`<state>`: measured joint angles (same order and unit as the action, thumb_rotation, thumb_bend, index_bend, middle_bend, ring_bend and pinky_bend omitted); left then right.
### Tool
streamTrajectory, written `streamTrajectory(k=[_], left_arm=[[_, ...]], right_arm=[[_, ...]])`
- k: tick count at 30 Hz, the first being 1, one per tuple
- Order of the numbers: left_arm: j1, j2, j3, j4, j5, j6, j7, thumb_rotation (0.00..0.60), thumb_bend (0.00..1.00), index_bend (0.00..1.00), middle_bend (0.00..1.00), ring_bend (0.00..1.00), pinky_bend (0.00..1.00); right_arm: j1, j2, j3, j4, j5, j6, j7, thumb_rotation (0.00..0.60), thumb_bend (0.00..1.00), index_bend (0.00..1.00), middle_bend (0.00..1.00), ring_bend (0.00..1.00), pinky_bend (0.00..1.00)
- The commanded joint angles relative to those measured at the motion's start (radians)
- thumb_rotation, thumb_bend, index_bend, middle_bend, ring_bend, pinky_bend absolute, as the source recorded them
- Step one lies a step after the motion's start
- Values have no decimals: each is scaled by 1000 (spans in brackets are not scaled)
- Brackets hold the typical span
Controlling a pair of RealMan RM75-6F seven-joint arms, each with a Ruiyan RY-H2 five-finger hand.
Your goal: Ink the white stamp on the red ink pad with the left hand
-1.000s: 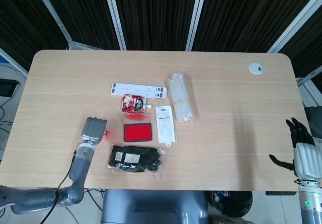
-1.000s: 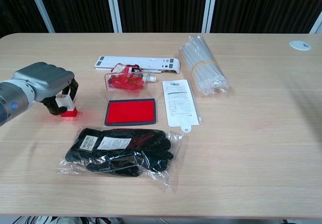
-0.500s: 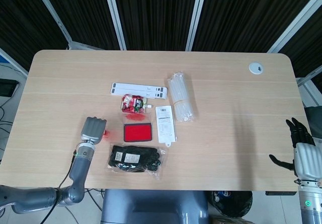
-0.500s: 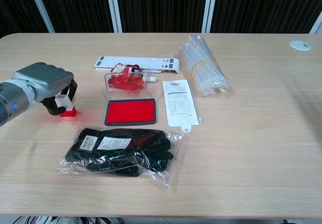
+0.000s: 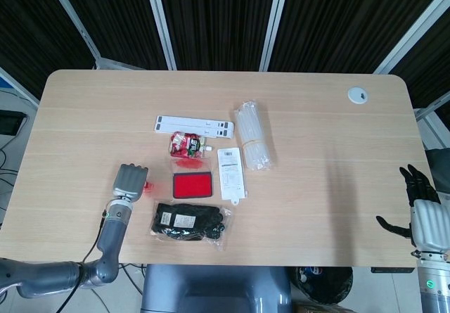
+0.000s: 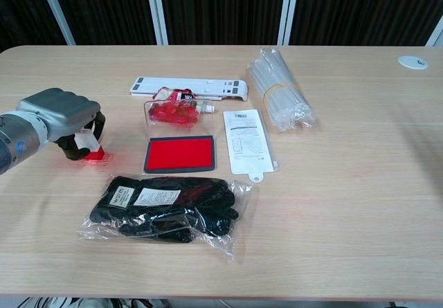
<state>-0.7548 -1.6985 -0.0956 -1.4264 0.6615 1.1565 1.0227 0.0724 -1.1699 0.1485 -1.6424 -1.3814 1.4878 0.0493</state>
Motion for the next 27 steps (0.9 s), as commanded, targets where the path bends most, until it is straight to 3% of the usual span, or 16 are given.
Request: streamTrajectory(k=[1, 11, 18, 22, 27], left_arm=[[-1, 2, -1, -3, -3, 0, 3, 600, 350, 427, 421, 381, 503], [-3, 27, -11, -40, -4, 21, 5, 600, 210, 292, 300, 310, 435], [20, 92, -5, -134, 49, 46, -51, 600, 173, 143, 82, 129, 257], [65, 159, 22, -195, 168, 90, -147, 600, 163, 61, 6, 28, 155], [174, 270, 86, -258, 379, 190, -358, 600, 136, 0, 0, 0, 97]], right_arm=[[0, 0, 0, 0, 0, 0, 0, 600, 97, 0, 0, 0, 167], [0, 0, -1, 0, -1, 0, -1, 600, 99, 0, 0, 0, 167], [-1, 0, -1, 3, -4, 3, -4, 600, 98, 0, 0, 0, 167], [-2, 0, -3, 5, -10, 8, -13, 600, 95, 0, 0, 0, 167], [-3, -2, -5, 11, -18, 16, -30, 600, 92, 0, 0, 0, 167]])
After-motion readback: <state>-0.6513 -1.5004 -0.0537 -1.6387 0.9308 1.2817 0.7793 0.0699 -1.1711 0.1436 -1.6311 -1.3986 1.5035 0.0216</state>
